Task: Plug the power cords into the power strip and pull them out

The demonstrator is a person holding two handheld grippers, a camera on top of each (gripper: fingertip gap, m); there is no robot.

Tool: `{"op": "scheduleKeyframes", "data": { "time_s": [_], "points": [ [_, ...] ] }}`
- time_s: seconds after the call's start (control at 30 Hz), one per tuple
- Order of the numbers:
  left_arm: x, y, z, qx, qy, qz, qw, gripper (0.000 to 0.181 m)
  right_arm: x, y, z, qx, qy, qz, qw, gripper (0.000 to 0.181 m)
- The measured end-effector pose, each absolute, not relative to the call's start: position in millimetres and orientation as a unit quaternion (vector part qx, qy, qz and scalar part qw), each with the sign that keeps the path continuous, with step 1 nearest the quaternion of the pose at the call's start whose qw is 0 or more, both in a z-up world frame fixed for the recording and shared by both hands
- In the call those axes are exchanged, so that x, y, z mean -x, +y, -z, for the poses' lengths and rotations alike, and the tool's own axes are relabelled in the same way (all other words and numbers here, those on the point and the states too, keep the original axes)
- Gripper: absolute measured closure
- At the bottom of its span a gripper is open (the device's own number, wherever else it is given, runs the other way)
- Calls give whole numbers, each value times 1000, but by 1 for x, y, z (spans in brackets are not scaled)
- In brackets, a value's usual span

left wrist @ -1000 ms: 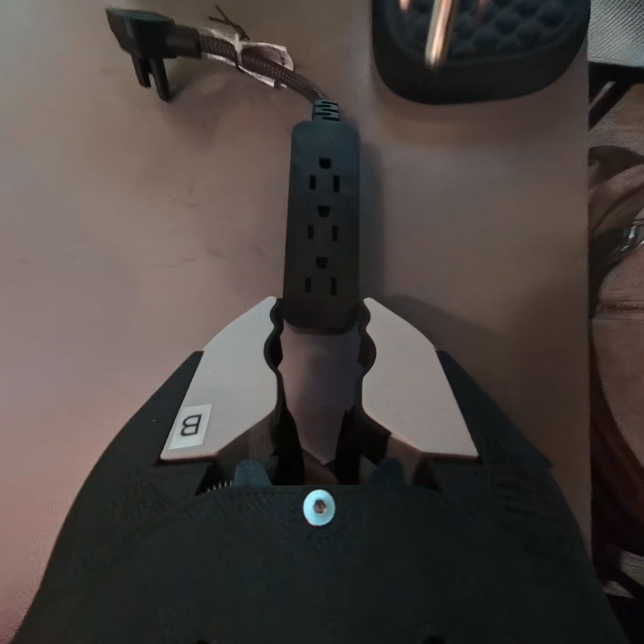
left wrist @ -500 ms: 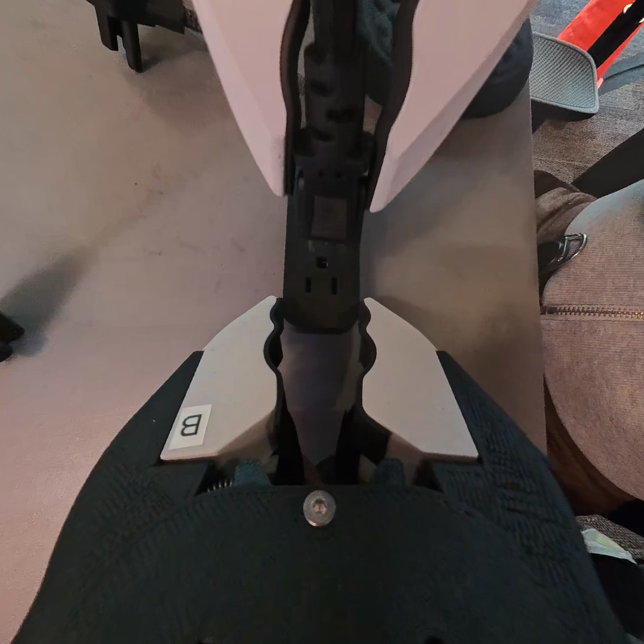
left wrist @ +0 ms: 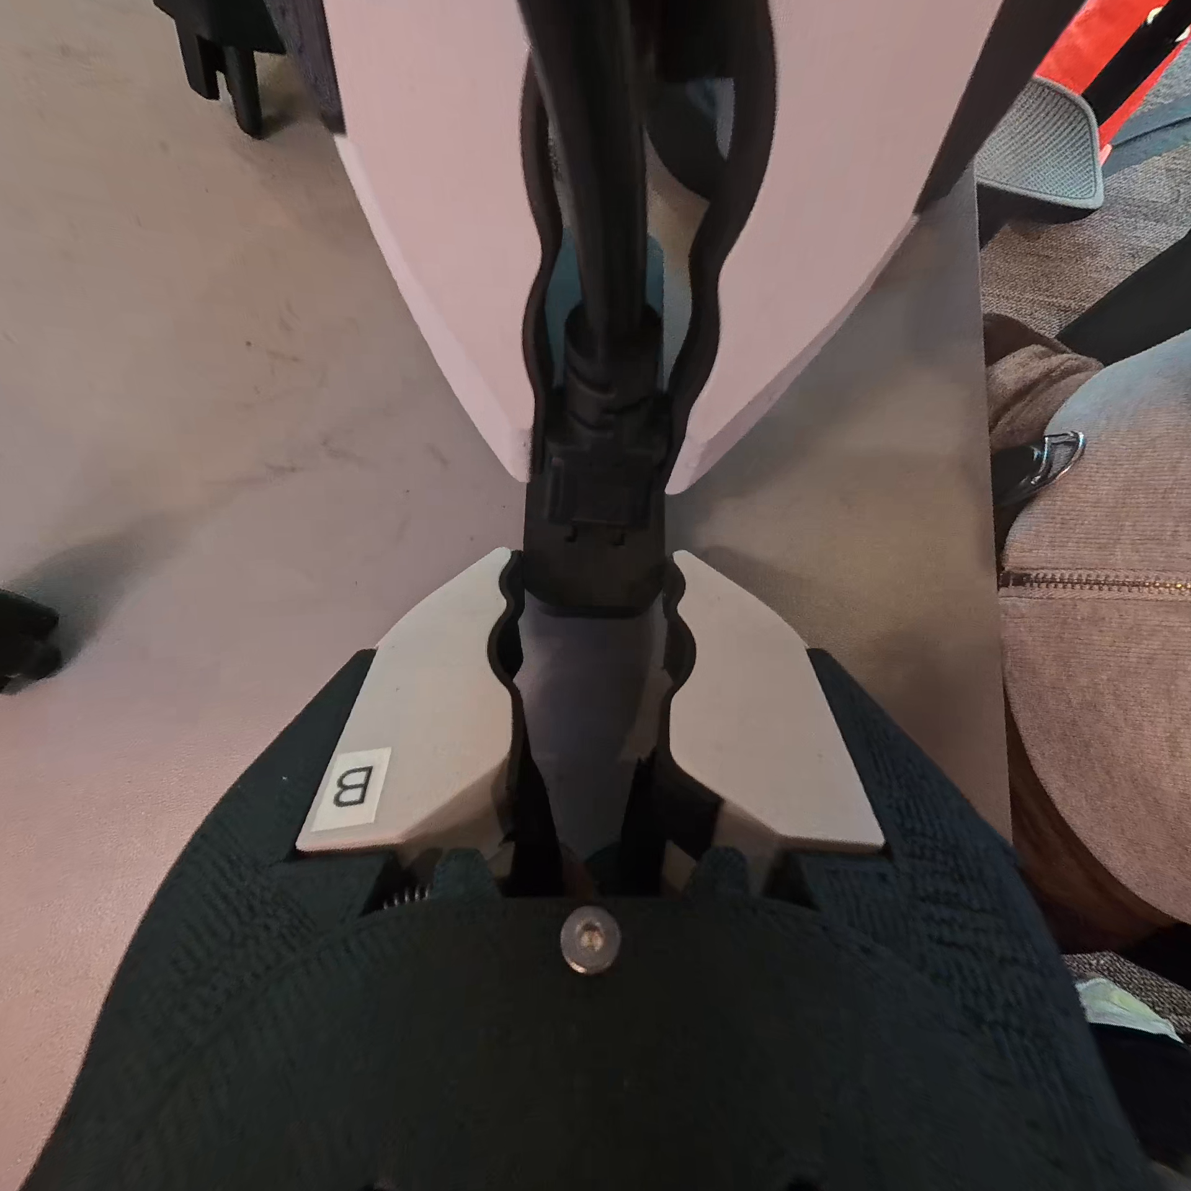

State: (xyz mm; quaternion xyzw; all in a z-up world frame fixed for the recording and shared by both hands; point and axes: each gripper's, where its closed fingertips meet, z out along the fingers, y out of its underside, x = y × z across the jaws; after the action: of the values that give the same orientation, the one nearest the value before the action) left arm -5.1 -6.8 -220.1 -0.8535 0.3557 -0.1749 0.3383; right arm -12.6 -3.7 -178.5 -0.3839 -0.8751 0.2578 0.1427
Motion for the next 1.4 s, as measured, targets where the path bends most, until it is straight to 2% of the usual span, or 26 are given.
{"op": "scheduleKeyframes", "data": {
  "time_s": [1.23, 1.33, 1.37, 1.4],
  "points": [
    [0, -10, 221, 840, 373, 180, 350, 140, 5, -6, 205, 365, -907, -180, 111, 152],
    [0, -11, 221, 842, 371, 184, 346, 140, 6, -9, 201, 369, -899, -211, 108, 153],
    [1, -10, 221, 843, 370, 186, 344, 140, 4, -8, 199, 381, -891, -225, 101, 152],
    [1, -10, 221, 843, 370, 186, 343, 140, 2, -6, 195, 390, -886, -235, 94, 131]
  ]
}}
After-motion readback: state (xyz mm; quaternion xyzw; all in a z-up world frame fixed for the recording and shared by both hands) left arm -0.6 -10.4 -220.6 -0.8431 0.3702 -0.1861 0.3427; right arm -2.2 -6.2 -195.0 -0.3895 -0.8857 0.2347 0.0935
